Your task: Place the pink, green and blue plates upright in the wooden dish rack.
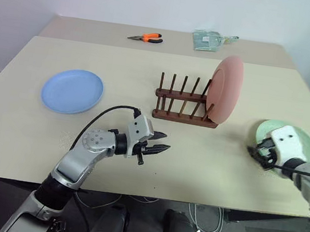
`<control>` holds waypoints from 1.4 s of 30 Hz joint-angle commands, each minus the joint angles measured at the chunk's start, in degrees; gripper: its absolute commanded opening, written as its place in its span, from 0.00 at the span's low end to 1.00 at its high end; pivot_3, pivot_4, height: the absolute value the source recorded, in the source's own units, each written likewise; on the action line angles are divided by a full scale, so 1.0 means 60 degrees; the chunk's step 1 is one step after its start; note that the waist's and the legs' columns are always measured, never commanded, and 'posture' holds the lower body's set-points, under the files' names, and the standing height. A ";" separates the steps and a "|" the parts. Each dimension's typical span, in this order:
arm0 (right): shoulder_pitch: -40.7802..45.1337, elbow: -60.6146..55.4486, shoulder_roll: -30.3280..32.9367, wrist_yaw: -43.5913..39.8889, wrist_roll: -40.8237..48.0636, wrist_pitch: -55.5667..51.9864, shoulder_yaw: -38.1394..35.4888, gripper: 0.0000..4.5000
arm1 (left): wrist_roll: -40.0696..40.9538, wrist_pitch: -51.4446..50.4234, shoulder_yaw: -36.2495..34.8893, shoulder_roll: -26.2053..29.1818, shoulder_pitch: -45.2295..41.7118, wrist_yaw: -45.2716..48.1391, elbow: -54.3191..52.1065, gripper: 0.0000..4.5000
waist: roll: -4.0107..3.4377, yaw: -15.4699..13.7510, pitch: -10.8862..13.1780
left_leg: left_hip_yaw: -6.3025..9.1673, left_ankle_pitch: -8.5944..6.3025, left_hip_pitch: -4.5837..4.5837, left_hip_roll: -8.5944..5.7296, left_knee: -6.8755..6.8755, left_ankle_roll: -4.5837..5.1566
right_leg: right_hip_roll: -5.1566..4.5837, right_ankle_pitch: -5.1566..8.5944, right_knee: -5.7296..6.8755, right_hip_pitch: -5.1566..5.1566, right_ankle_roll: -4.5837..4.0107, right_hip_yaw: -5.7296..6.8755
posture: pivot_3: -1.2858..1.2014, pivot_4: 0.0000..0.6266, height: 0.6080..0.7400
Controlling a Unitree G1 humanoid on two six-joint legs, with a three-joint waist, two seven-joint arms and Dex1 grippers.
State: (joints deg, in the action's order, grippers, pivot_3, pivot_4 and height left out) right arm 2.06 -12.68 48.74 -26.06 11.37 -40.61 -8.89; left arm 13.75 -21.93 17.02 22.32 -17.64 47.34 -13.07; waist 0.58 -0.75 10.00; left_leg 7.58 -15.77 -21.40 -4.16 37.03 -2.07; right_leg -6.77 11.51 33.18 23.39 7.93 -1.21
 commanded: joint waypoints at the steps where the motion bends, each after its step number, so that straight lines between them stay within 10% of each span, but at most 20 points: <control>1: 0.0309 0.0722 -0.0036 0.0418 -0.0798 0.0586 0.0183 0.63 | -0.0037 0.0220 -0.0030 -0.0039 -0.0140 0.0007 -0.0050 0.37 | -0.0004 0.0005 -0.0002 | -0.0001 0.0000 0.0002 0.0000 0.0000 0.0000 | -0.0001 0.0000 0.0001 0.0000 0.0000 -0.0002 | 0.52 0.24 1.00; 7: 0.0690 0.1178 -0.0063 0.0539 -0.1186 0.1024 0.0020 0.02 | -0.0060 0.0235 -0.0089 0.0002 -0.0062 -0.0014 -0.0100 0.37 | -0.0004 0.0003 -0.0001 | 0.0001 0.0000 0.0002 -0.0002 0.0000 0.0000 | 0.0000 -0.0002 0.0003 0.0000 -0.0001 0.0000 | 0.52 0.24 1.00; 14: 0.1882 -0.0049 -0.0662 0.0665 0.0021 0.1043 -0.1557 0.01 | -0.0024 0.0249 -0.0351 0.0056 -0.0019 -0.0139 -0.0060 0.37 | -0.0023 0.0061 0.0008 | -0.0001 0.0000 0.0003 0.0001 -0.0002 0.0000 | 0.0002 -0.0002 0.0005 0.0003 0.0001 -0.0002 | 0.52 0.24 1.00; 23: 0.7029 -0.1530 -0.2621 0.1803 0.7106 -0.1130 -0.4359 0.01 | -0.0049 0.0546 -0.1098 0.0448 0.0136 -0.0212 0.0343 0.37 | -0.0026 0.0094 0.0020 | 0.0057 -0.0001 0.0001 0.0007 -0.0022 0.0001 | 0.0015 -0.0035 0.0010 0.0002 0.0002 0.0038 | 0.52 0.24 1.00; 30: 0.7963 -0.1877 -0.5128 0.5648 1.2684 -0.1340 -0.2595 0.01 | -0.0015 0.0668 -0.1525 0.0634 0.0336 -0.0332 0.0483 0.37 | -0.0033 0.0104 0.0022 | 0.0059 -0.0001 0.0001 0.0007 -0.0026 0.0001 | 0.0007 -0.0025 0.0011 0.0013 -0.0037 0.0021 | 0.52 0.24 1.00; 42: 0.6762 -0.0815 -0.5837 0.7062 1.2143 -0.0550 -0.1226 0.01 | -0.0031 0.0655 -0.1595 0.0702 0.0570 -0.0455 0.0251 0.37 | -0.0039 0.0145 0.0024 | 0.0035 0.0000 -0.0002 -0.0002 -0.0029 0.0001 | 0.0013 -0.0029 0.0023 0.0030 -0.0029 0.0015 | 0.52 0.24 1.00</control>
State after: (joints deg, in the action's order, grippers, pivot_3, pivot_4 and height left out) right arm 42.15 -16.55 13.01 16.80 84.50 -45.40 -15.70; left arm 13.18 -18.60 8.22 26.32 -14.22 44.81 -9.25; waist 0.34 0.12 10.15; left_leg 7.79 -15.77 -21.41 -4.17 36.85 -2.06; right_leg -6.69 11.34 33.32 23.57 7.76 -1.11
